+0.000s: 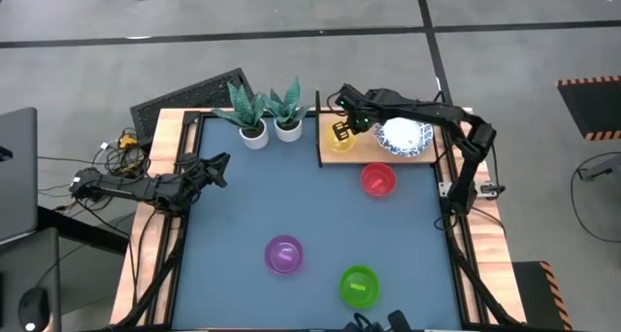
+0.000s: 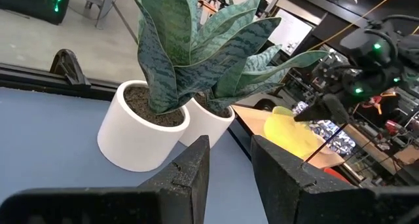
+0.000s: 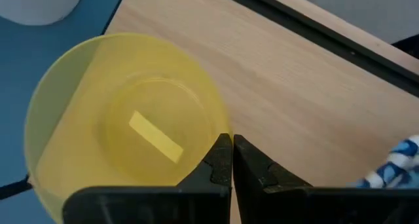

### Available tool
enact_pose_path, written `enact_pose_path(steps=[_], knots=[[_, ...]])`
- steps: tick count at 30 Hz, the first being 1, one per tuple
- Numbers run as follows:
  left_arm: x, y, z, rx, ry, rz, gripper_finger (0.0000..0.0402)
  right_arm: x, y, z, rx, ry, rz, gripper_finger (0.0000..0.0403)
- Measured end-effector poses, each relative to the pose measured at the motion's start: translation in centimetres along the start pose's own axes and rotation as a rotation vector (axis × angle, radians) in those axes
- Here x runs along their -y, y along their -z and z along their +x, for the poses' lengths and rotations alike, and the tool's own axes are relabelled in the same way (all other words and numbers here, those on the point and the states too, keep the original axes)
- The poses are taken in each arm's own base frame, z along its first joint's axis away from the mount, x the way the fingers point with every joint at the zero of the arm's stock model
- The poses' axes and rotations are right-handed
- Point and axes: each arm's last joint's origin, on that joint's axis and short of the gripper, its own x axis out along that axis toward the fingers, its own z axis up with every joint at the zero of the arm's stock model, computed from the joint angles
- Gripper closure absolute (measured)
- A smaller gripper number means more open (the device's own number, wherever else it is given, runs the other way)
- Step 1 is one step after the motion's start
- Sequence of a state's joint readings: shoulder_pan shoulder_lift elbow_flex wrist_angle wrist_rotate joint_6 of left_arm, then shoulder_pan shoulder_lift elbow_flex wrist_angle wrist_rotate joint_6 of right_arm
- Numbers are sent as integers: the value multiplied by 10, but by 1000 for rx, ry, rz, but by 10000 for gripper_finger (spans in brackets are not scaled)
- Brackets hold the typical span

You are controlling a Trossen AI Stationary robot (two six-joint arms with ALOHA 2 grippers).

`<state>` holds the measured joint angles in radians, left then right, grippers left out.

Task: Place and stack bowls onto a shelf
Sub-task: Put the yellow bowl on the shelf, then stack the red bowl on the yellow bowl on the shelf

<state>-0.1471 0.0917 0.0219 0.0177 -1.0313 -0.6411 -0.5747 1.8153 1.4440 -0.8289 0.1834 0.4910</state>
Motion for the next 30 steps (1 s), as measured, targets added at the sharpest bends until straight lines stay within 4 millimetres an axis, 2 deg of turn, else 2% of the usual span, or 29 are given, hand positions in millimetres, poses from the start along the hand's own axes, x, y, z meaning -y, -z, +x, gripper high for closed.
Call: enact_pose_path(steps=[4, 8, 16, 19, 23, 27, 30], knots=[[0, 0, 0, 0, 0, 1, 303, 2, -5, 6, -6, 9, 8, 370], [0, 0, 0, 0, 0, 3, 303, 6, -6, 7, -6, 14, 4, 344], [0, 0, 0, 0, -1, 28, 303, 9, -8, -7, 23, 0, -2, 259], [0, 0, 0, 1, -1, 28, 303, 13, -7, -27, 55, -18, 11, 230], [0, 0, 0, 1, -1, 35, 303, 11, 6, -73, 114, -69, -19, 215], [0, 0, 0, 1, -1, 48, 303, -1, 36, -115, 113, -119, -117, 218], [0, 0, 0, 0, -1, 55, 303, -16, 67, -129, 74, -146, -220, 222]])
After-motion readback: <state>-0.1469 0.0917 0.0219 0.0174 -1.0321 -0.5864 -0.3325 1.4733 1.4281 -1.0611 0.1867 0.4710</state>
